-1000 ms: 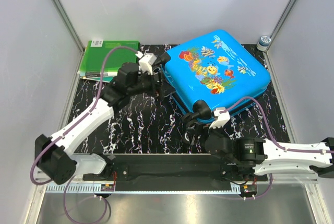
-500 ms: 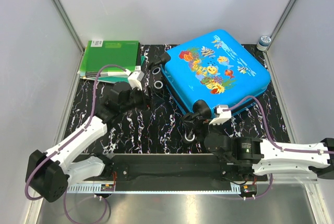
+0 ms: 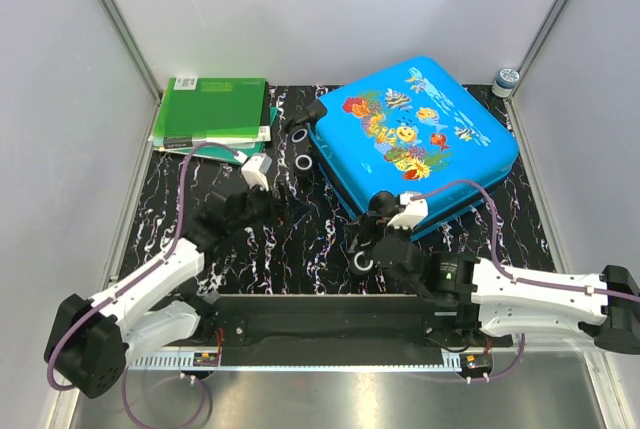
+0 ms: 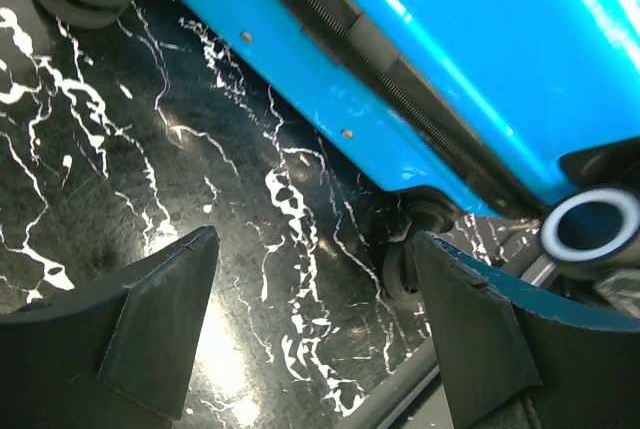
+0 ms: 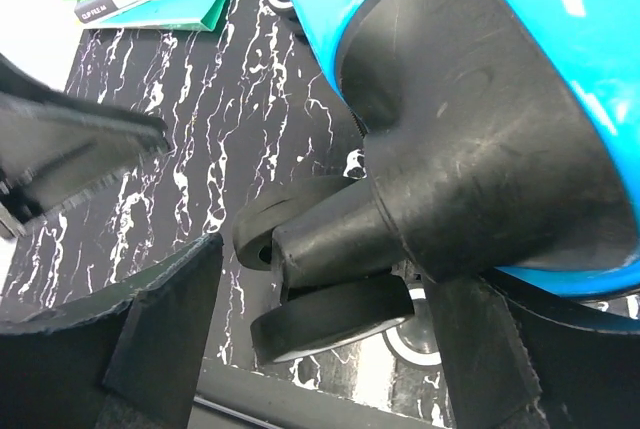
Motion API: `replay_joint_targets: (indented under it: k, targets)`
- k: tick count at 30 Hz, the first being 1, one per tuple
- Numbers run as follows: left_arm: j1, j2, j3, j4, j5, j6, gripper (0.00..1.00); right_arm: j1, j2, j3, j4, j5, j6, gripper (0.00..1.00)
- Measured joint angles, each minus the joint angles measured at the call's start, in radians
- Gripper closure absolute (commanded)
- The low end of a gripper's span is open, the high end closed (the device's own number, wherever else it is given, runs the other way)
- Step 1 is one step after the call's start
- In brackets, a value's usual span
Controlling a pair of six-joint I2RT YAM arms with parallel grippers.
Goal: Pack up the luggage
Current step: Zip the luggage at the center of the board.
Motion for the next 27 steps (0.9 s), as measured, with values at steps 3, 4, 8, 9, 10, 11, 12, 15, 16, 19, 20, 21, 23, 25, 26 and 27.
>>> replay_joint_targets:
  k: [3,4,8,9,10,11,12,15,16,19,20,21,23,25,26,27]
  targets:
    - [-0.003,-0.037,-0.07,0.039,-0.003,-0.002,0.2,-0.012,0.01,0.0,0.001,-0.019,0.011,0.35]
    - [-0.007,-0.05,-0.094,0.066,-0.004,-0.002,0.21,-0.016,0.015,0.002,-0.004,-0.026,0.016,0.39]
    - [-0.055,-0.089,-0.191,0.19,-0.011,0.002,0.22,-0.022,0.044,0.042,-0.051,-0.054,0.031,0.61]
    - [-0.079,-0.092,-0.208,0.214,-0.021,0.008,0.22,-0.024,0.052,0.06,-0.072,-0.059,0.027,0.65]
    - [-0.105,-0.093,-0.222,0.235,-0.034,0.014,0.22,-0.024,0.058,0.074,-0.089,-0.064,0.027,0.71]
    - [-0.137,-0.094,-0.232,0.255,-0.045,0.02,0.22,-0.026,0.065,0.091,-0.105,-0.067,0.027,0.74]
    - [-0.167,-0.095,-0.24,0.277,-0.055,0.026,0.23,-0.026,0.073,0.112,-0.128,-0.073,0.024,0.77]
    - [-0.257,-0.094,-0.261,0.364,-0.085,0.04,0.23,-0.03,0.09,0.147,-0.179,-0.087,0.018,0.87]
    - [-0.277,-0.092,-0.266,0.391,-0.091,0.043,0.23,-0.031,0.096,0.158,-0.195,-0.092,0.016,0.88]
    - [-0.346,-0.067,-0.289,0.5,-0.117,0.048,0.24,-0.031,0.109,0.184,-0.23,-0.096,0.006,0.92]
    - [-0.369,-0.053,-0.297,0.534,-0.13,0.048,0.24,-0.031,0.112,0.191,-0.24,-0.098,0.003,0.94]
    - [-0.39,-0.036,-0.302,0.568,-0.144,0.048,0.24,-0.031,0.113,0.195,-0.249,-0.1,0.001,0.94]
    - [-0.437,0.011,-0.307,0.631,-0.173,0.048,0.24,-0.031,0.113,0.198,-0.255,-0.101,-0.001,0.96]
    - [-0.489,0.068,-0.311,0.709,-0.208,0.048,0.25,-0.031,0.113,0.198,-0.256,-0.101,-0.002,0.96]
    - [-0.508,0.09,-0.315,0.74,-0.22,0.048,0.25,-0.031,0.113,0.198,-0.256,-0.101,-0.003,0.97]
    - [-0.535,0.12,-0.324,0.787,-0.24,0.048,0.25,-0.031,0.113,0.198,-0.256,-0.101,-0.004,0.97]
